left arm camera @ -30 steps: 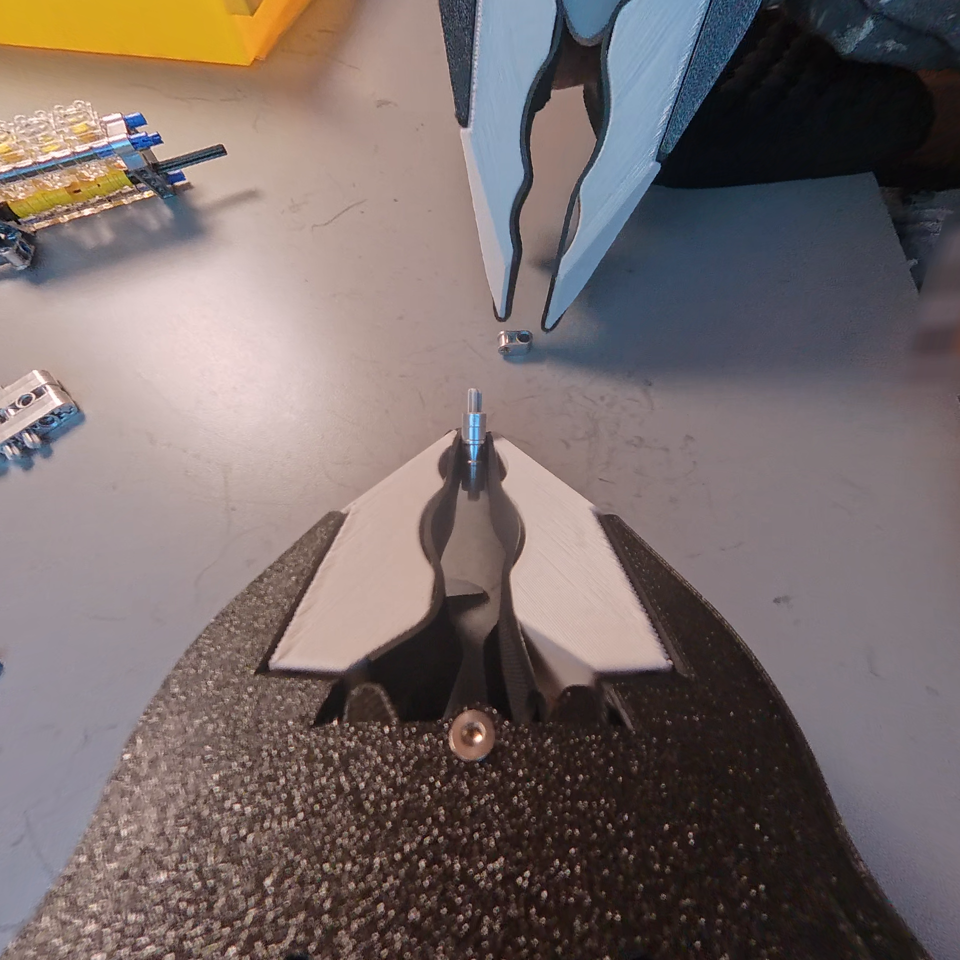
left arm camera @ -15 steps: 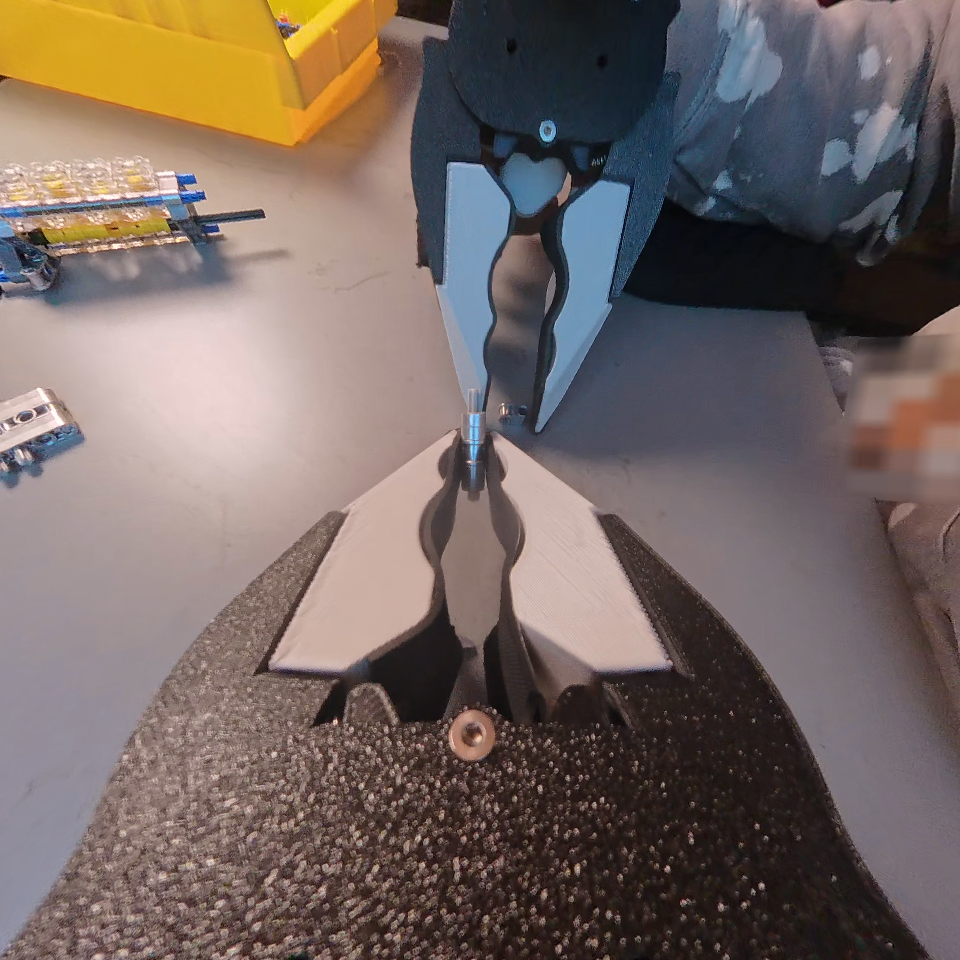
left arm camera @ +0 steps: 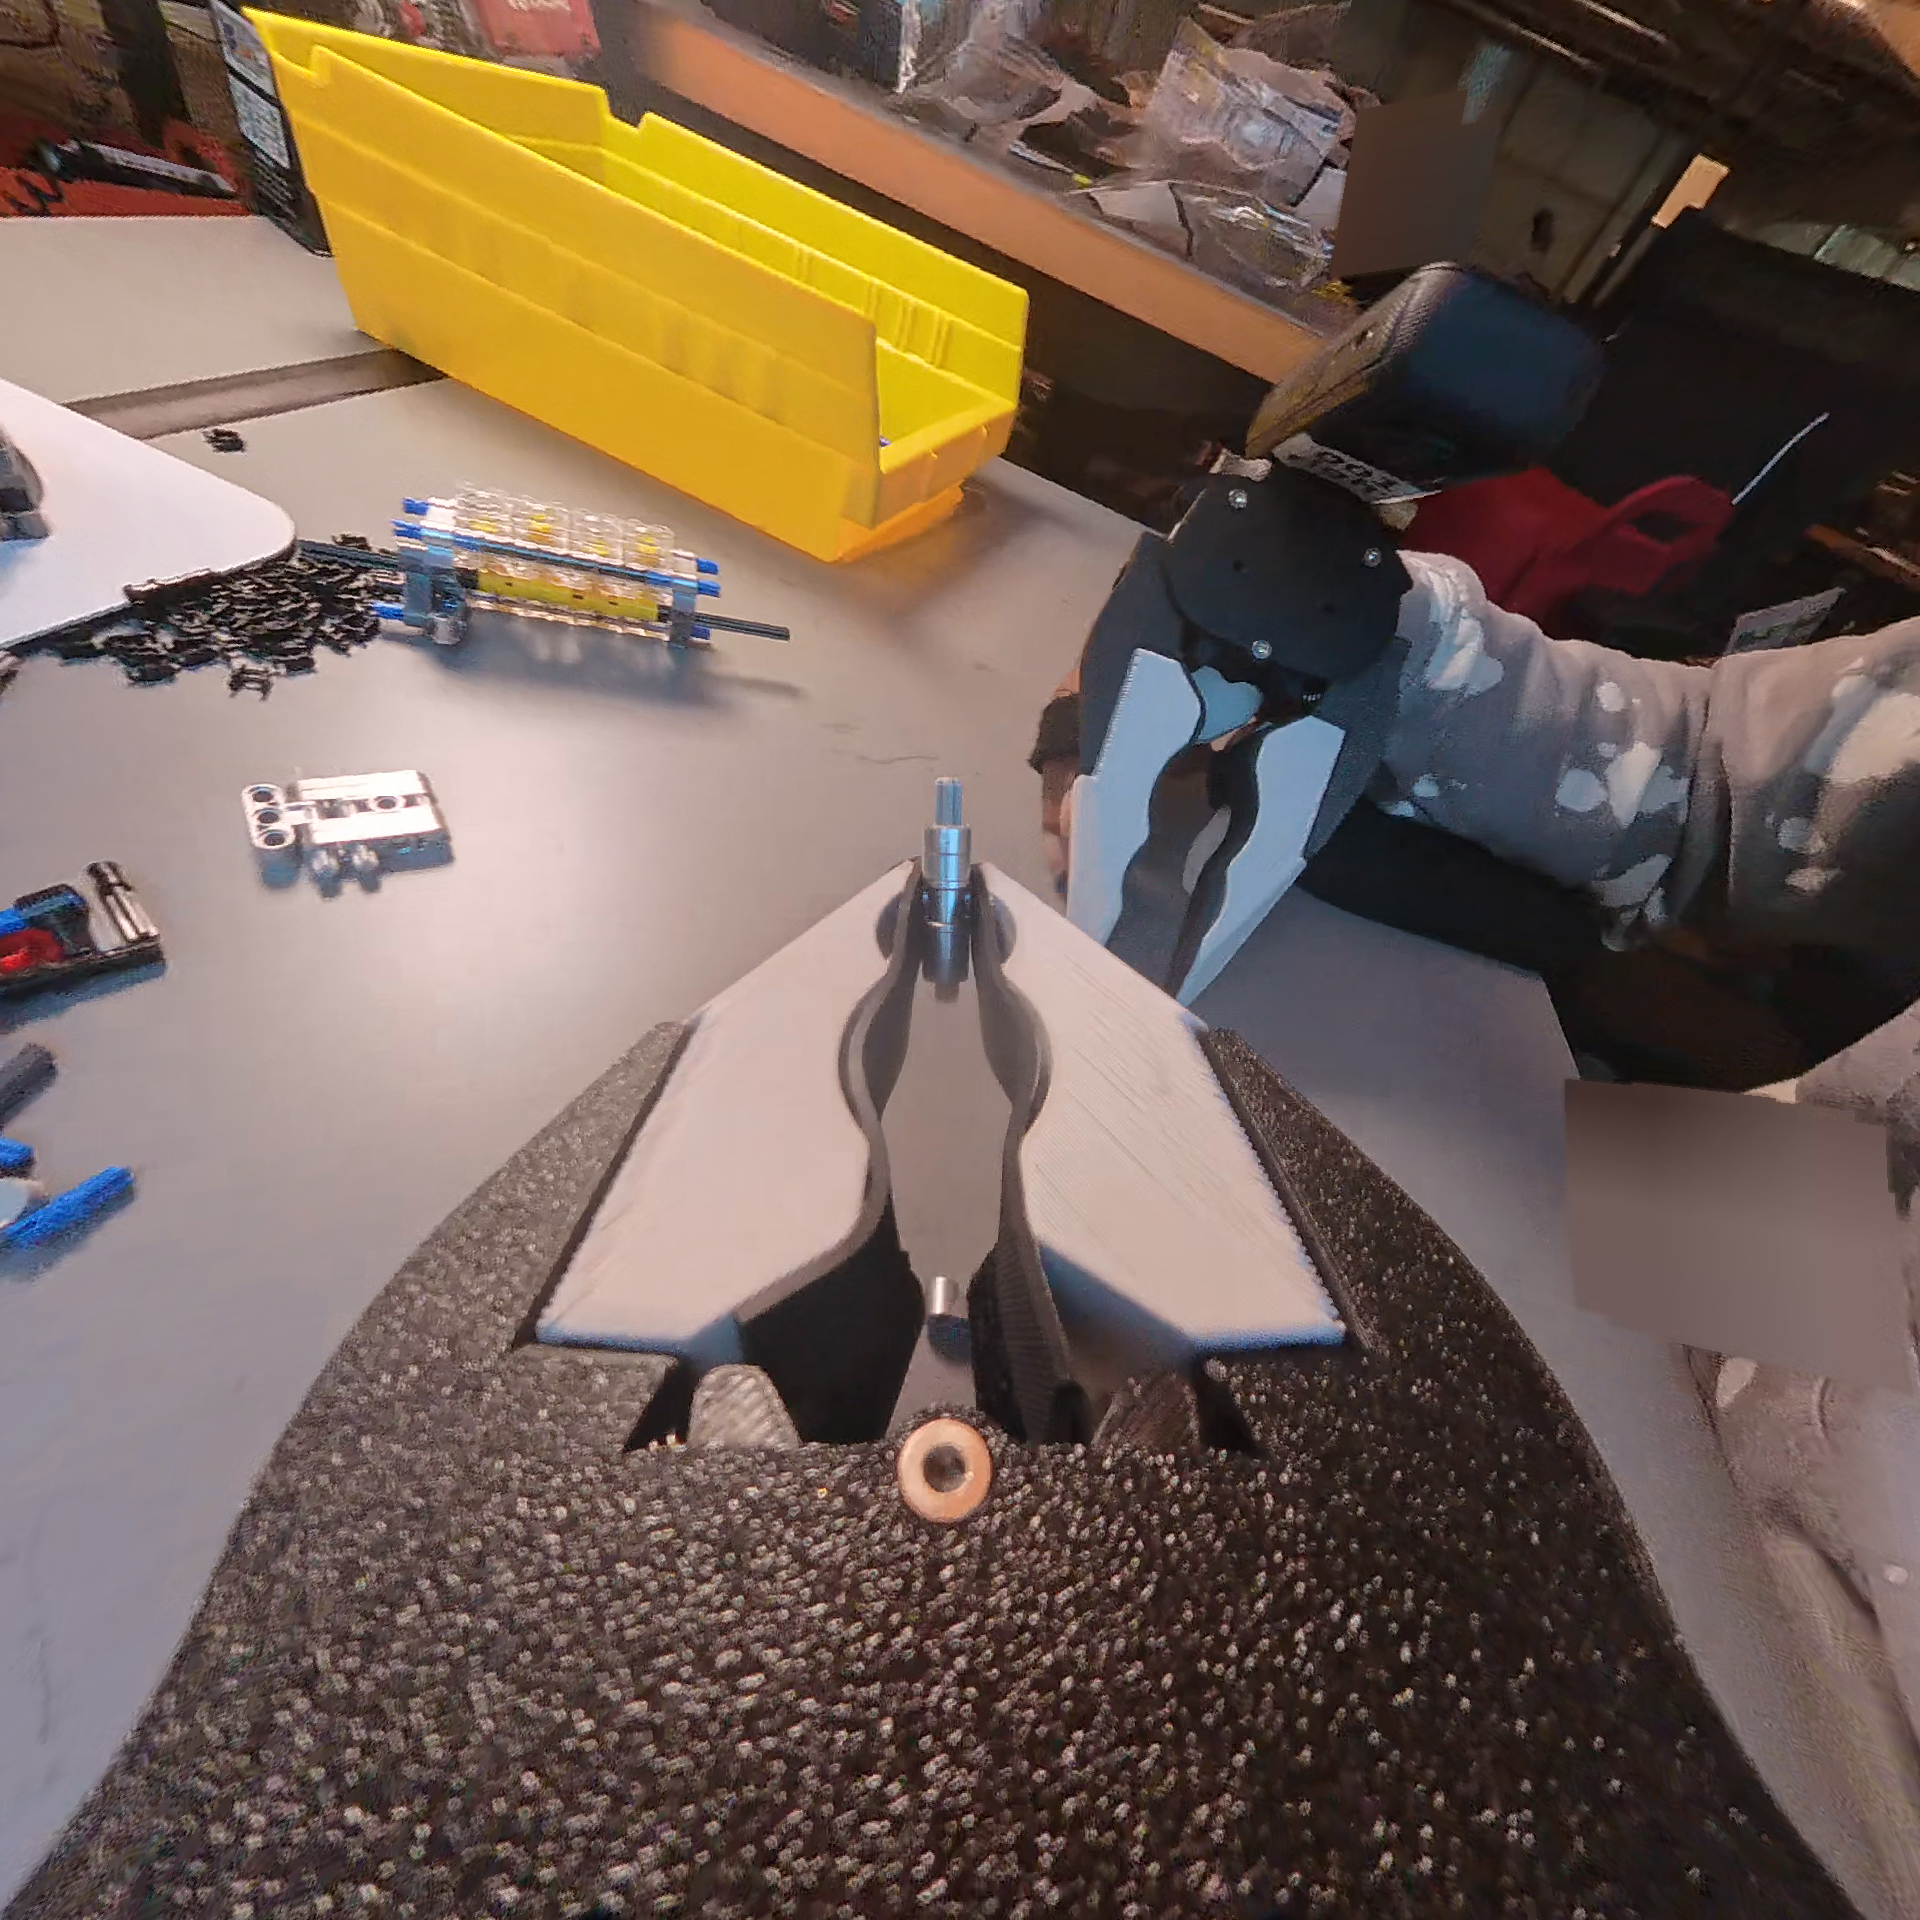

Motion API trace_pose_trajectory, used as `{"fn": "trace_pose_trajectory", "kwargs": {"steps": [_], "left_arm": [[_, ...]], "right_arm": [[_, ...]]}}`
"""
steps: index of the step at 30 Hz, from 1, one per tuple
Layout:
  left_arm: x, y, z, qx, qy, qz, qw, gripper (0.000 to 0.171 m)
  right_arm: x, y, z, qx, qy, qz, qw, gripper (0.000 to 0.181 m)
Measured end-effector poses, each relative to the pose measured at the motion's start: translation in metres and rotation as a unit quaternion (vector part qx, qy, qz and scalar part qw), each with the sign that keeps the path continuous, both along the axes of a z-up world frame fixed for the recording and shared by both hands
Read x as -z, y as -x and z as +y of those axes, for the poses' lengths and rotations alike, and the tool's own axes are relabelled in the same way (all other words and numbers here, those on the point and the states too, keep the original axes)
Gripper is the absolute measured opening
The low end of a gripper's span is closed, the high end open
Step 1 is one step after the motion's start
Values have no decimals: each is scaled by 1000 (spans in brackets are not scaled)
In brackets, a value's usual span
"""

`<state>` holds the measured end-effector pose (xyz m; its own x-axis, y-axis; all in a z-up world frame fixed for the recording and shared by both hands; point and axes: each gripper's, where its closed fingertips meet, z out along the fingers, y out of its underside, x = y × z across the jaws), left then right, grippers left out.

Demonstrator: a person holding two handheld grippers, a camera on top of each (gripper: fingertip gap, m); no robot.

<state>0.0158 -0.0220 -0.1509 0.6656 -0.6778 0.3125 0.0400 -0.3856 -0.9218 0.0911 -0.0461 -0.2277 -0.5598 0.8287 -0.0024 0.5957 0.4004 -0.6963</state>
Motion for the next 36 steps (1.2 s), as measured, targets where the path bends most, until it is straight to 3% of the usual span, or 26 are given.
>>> {"fn": "trace_pose_trajectory", "kwargs": {"steps": [6, 13, 36], "left_arm": [[7, -2, -2, 7, -1, 31, 999, 6], [20, -17, -10, 40, -5, 88, 995, 6], [19, -22, -21, 91, 27, 50, 994, 6]], "right_arm": [[-13, -2, 2, 4, 22, 31, 999, 21], [-3, 1, 4, 17, 11, 3, 1000, 20], [1, -1, 4, 14, -10, 3, 1000, 15]]}}
